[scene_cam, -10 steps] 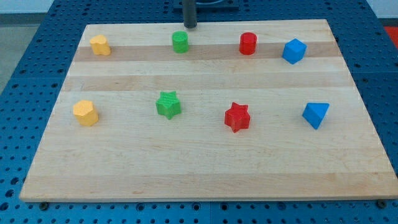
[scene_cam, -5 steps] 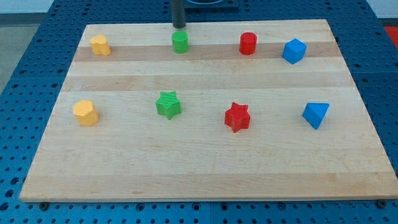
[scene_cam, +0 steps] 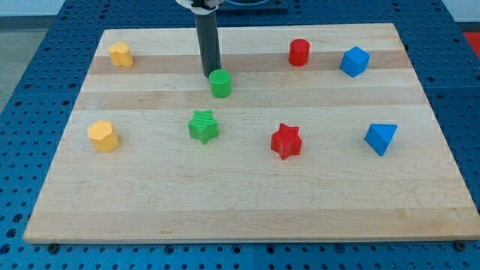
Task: Slide green circle along with green star slightly down
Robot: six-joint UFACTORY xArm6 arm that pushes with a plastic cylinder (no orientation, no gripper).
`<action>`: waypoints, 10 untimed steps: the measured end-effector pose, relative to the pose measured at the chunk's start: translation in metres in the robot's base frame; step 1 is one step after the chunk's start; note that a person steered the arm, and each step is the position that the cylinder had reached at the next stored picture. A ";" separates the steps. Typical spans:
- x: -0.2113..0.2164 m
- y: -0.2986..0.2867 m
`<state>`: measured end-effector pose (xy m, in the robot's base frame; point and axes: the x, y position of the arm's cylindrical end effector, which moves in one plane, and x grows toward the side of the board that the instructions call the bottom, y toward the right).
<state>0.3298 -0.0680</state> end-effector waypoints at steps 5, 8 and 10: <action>0.008 -0.003; 0.077 0.063; 0.080 0.053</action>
<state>0.4100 -0.0151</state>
